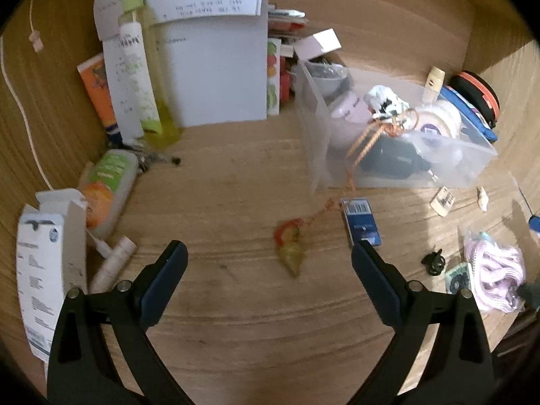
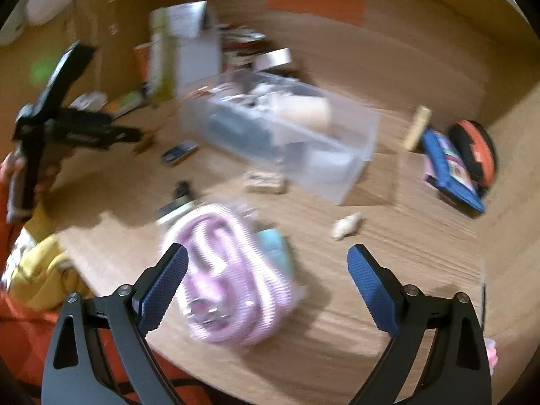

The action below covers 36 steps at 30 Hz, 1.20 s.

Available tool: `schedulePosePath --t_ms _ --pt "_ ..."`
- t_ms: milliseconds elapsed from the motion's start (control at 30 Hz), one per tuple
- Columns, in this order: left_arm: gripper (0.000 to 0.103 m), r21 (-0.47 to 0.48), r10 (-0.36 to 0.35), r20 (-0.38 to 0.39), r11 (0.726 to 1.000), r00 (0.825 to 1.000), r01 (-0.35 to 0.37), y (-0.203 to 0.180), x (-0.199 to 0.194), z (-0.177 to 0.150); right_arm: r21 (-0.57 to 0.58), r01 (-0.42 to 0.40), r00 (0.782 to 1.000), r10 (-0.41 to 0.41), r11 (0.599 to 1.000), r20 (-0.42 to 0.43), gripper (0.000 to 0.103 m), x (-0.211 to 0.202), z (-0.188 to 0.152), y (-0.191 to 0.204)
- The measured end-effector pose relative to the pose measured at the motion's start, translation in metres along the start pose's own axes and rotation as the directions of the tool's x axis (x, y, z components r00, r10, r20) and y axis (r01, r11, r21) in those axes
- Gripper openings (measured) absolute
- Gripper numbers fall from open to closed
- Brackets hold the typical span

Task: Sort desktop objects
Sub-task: 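Grasp the gold ornament with the left gripper while the right grasps the bagged pink rope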

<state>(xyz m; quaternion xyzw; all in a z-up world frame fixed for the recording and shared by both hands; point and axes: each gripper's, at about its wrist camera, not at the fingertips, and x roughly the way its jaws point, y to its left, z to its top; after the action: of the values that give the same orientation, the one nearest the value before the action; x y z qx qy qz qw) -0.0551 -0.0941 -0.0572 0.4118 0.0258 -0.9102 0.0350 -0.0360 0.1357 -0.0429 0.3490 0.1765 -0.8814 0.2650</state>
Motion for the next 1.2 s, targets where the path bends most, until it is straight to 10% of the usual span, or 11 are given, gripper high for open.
schedulePosePath --t_ms 533,767,1067,1200 --pt "0.097 0.04 0.002 -0.036 0.999 0.999 -0.001 -0.006 0.016 0.001 -0.206 -0.067 0.984 0.03 0.976 -0.177 0.09 0.05 0.004 0.031" --pt "0.075 0.052 -0.014 -0.069 0.998 0.997 0.018 -0.008 0.027 0.003 -0.174 -0.111 0.982 0.082 0.978 -0.168 0.064 0.051 0.003 0.026" --pt "0.025 0.062 -0.01 -0.057 0.998 0.998 0.014 -0.011 0.031 0.005 -0.173 -0.098 0.988 0.075 0.98 -0.136 0.054 0.039 0.004 0.024" --pt "0.018 0.058 -0.003 -0.05 0.998 0.999 0.006 -0.009 0.033 0.004 -0.17 -0.076 0.994 0.062 0.982 -0.09 0.052 0.027 0.007 0.019"
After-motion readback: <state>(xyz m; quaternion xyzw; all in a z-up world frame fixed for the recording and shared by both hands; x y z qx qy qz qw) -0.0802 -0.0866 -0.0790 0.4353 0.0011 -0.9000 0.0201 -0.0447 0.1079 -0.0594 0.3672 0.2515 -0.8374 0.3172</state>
